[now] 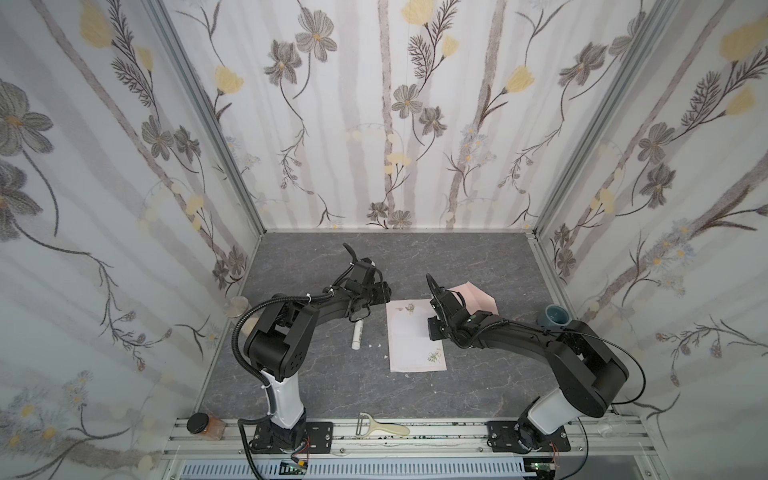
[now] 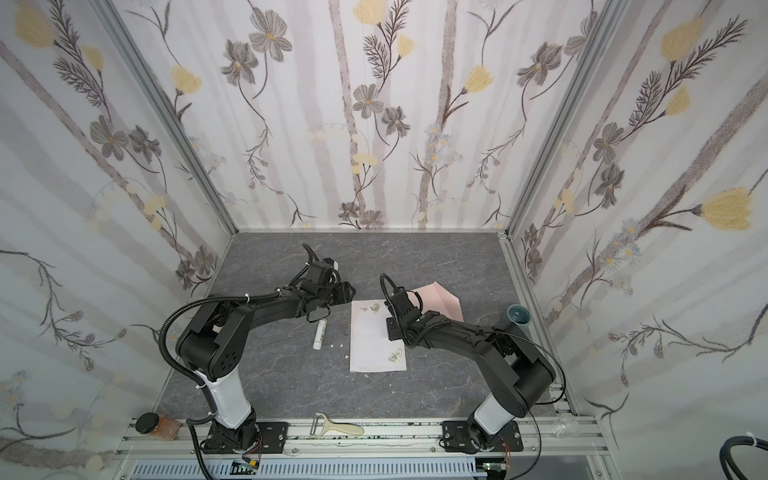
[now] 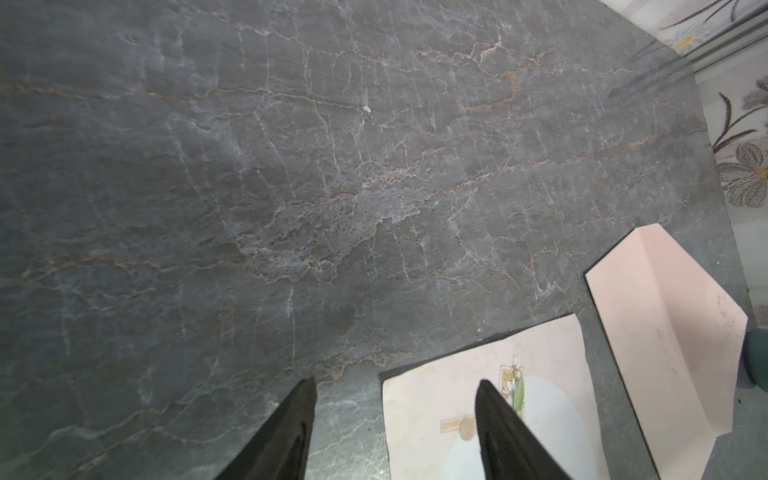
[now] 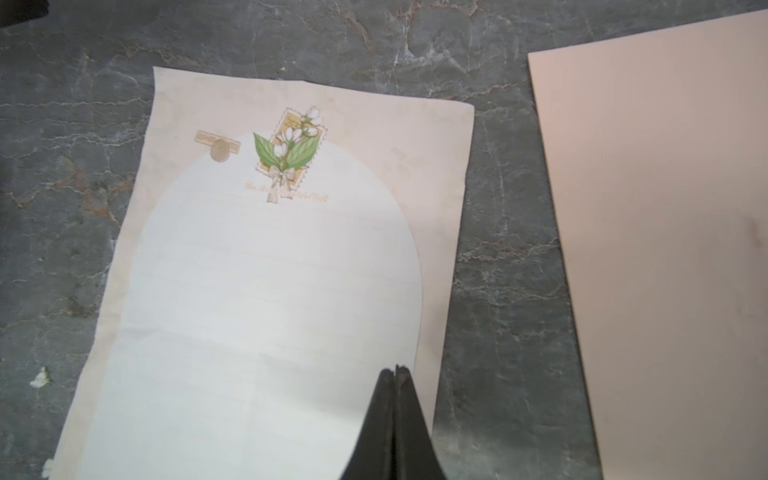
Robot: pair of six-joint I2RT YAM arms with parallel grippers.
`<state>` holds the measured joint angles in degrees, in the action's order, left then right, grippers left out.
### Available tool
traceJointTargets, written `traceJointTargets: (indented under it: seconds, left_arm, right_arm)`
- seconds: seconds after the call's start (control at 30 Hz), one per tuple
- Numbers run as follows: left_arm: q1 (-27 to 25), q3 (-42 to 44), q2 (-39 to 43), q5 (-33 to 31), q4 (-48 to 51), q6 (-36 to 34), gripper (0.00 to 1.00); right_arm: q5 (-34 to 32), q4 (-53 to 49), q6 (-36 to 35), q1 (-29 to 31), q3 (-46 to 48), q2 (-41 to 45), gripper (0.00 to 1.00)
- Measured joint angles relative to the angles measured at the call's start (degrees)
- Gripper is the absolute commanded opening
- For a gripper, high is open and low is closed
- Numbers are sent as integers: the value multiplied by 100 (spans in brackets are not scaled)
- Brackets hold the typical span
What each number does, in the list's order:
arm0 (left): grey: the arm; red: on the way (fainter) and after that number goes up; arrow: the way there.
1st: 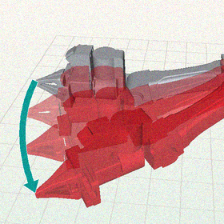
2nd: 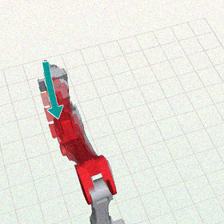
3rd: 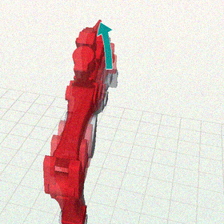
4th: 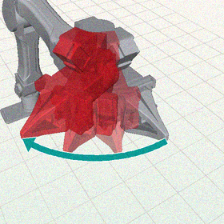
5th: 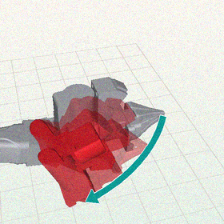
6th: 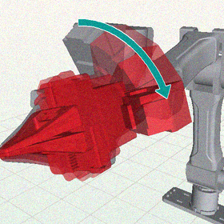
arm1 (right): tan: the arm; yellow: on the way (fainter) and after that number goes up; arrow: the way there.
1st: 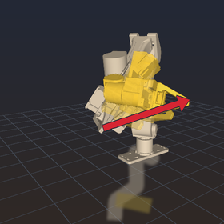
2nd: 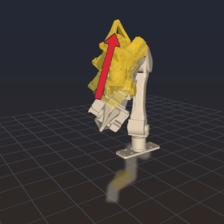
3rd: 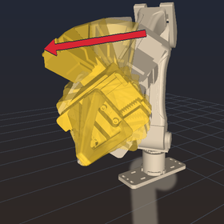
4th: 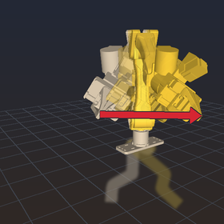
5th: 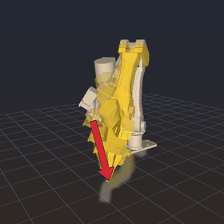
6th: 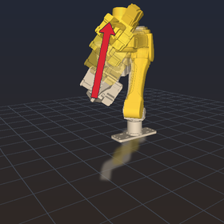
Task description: Place the letter into the envelope and seal it
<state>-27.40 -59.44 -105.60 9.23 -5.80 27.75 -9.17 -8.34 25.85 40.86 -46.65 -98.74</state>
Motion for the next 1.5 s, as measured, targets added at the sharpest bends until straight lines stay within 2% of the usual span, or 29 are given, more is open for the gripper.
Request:
traceJointTargets:
  seconds: [0.17,0.53,0.7,1.1,1.5]
  left_arm:
    - [7,-114,-55,7,129,-186,60]
    - [63,-372,-378,249,345,-402,57]
    - [125,-457,-511,575,389,-485,64]
    - [323,-621,-769,1189,299,-531,62]
    - [387,-669,-933,1834,149,-846,57]
  right_arm:
    - [181,-74,33,0,66,334,0]
    - [713,243,695,26,973,358,0]
    - [728,509,780,26,999,273,0]
    - [723,684,807,26,990,201,0]
    - [680,437,750,20,879,201,0]
